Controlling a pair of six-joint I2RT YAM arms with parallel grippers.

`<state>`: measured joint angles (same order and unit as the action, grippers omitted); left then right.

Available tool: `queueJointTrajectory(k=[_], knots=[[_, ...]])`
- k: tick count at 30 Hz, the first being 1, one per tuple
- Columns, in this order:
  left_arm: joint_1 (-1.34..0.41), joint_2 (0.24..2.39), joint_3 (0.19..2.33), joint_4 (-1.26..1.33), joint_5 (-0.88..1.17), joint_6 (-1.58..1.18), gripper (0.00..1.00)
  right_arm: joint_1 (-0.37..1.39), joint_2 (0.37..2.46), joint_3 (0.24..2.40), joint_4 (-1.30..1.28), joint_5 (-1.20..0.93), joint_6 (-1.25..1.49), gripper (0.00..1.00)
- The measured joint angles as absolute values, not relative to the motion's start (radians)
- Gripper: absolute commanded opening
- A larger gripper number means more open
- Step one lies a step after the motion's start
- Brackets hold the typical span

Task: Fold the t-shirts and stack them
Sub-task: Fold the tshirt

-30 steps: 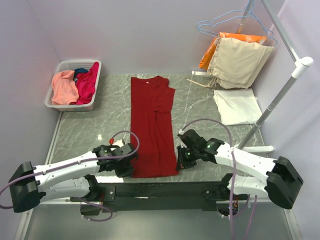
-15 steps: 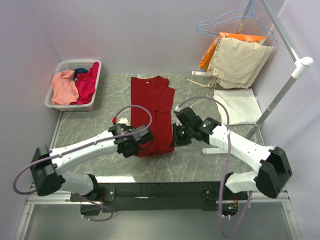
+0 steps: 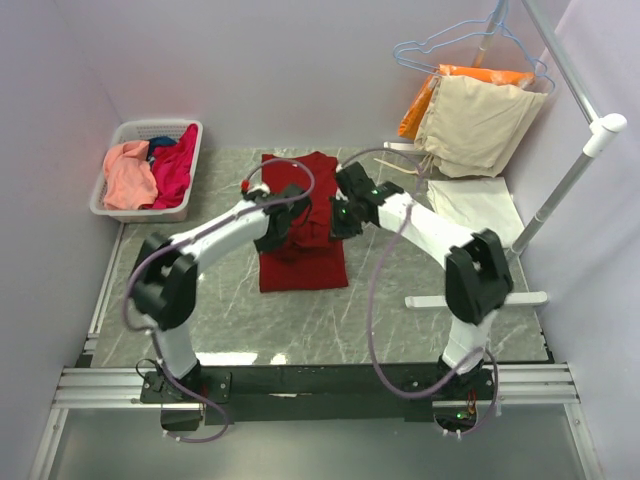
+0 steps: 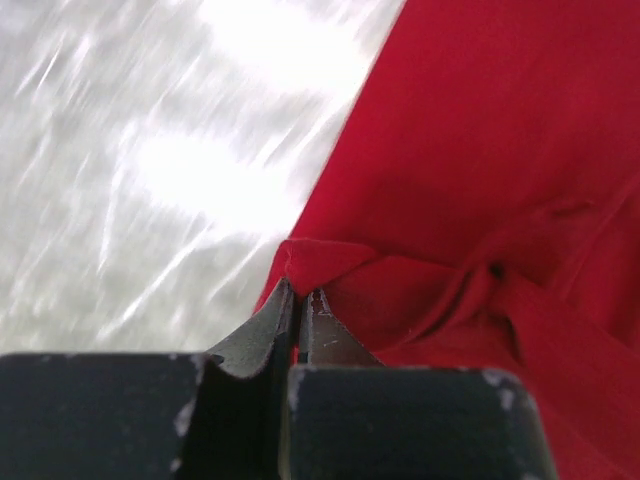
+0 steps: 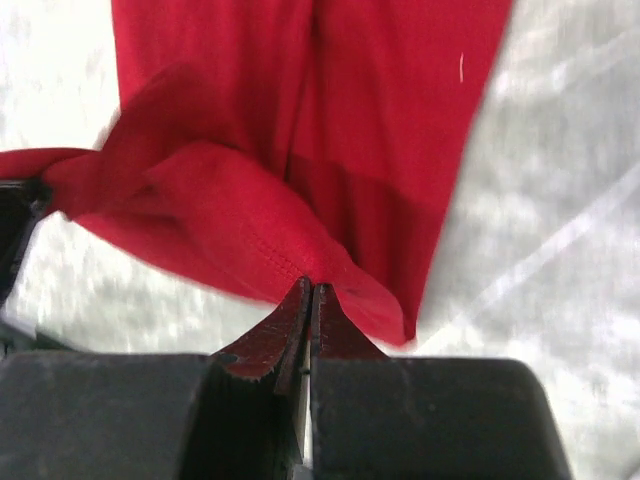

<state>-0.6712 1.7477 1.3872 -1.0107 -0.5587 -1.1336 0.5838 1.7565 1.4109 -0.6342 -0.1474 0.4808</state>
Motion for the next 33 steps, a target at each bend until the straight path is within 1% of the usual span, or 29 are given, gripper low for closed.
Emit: queueJointTrajectory(k=[3,9,14,16,17,18,20,21,22,23,24,25,28,32,33], knots=[[-0.609,1.887,1.508,-0.943,-0.557,-1.025,0.01,0.569,1.885,1.531,-0.631,-0.136,0.480,0.00],[-0.517,2.089,1.708,-0.869,-0.548,-0.862,0.01,0.532,2.040,1.693,-0.647,-0.112,0.478,0.00],[-0.470,2.140,1.771,-0.852,-0.541,-0.778,0.01,0.506,2.075,1.721,-0.644,-0.094,0.495,0.00],[-0.459,2.150,1.785,-0.845,-0.530,-0.757,0.04,0.498,2.075,1.721,-0.642,-0.086,0.511,0.00],[-0.454,2.157,1.794,-0.842,-0.525,-0.746,0.11,0.494,2.075,1.720,-0.640,-0.081,0.527,0.00],[-0.452,2.162,1.800,-0.839,-0.520,-0.738,0.28,0.490,2.076,1.720,-0.639,-0.075,0.536,0.04],[-0.447,2.175,1.811,-0.830,-0.513,-0.712,0.52,0.483,2.076,1.708,-0.622,-0.070,0.562,0.21],[-0.445,2.178,1.813,-0.823,-0.512,-0.701,0.76,0.477,2.076,1.695,-0.605,-0.068,0.575,0.33],[-0.444,2.178,1.813,-0.818,-0.513,-0.686,0.84,0.473,2.076,1.686,-0.597,-0.068,0.587,0.38],[-0.442,2.178,1.813,-0.810,-0.513,-0.674,0.88,0.468,2.076,1.676,-0.588,-0.068,0.596,0.41],[-0.439,2.178,1.814,-0.796,-0.516,-0.669,0.95,0.464,2.077,1.669,-0.584,-0.067,0.603,0.43],[-0.437,2.178,1.816,-0.781,-0.520,-0.664,0.97,0.461,2.077,1.666,-0.577,-0.067,0.607,0.43],[-0.422,2.178,1.841,-0.759,-0.526,-0.657,0.99,0.455,2.077,1.666,-0.546,-0.066,0.614,0.43],[-0.397,2.175,1.892,-0.707,-0.544,-0.641,0.99,0.450,2.077,1.666,-0.500,-0.056,0.624,0.43],[-0.391,2.173,1.896,-0.695,-0.545,-0.638,0.99,0.450,2.077,1.666,-0.492,-0.052,0.625,0.41]])
